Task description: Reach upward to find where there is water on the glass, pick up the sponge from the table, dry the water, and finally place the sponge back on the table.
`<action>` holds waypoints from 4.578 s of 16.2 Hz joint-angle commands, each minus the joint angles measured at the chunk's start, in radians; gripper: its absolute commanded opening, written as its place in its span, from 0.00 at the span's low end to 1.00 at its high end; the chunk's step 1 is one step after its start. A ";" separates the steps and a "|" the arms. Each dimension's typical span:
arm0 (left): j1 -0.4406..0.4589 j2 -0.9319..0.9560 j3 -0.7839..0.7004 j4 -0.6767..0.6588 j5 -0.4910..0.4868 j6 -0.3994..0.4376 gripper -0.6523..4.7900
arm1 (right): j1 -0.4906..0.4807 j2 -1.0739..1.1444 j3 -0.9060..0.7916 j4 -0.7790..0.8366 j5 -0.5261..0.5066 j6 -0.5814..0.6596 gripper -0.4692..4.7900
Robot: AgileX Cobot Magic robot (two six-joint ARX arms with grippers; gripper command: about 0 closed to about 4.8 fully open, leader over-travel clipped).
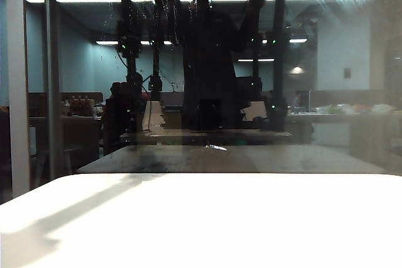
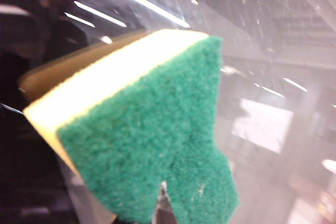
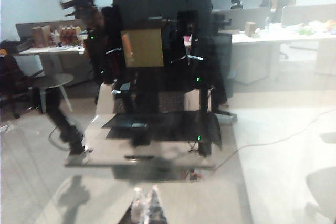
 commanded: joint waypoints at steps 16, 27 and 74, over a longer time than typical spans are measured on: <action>-0.193 0.120 0.033 0.051 0.005 0.000 0.11 | 0.000 0.005 0.002 0.009 0.002 -0.003 0.08; 0.018 0.125 0.236 0.012 0.000 -0.163 0.11 | 0.000 0.006 0.000 0.002 0.002 -0.003 0.08; -0.089 0.371 0.442 -0.823 0.100 0.447 0.11 | 0.000 0.048 -0.023 -0.016 0.002 -0.003 0.08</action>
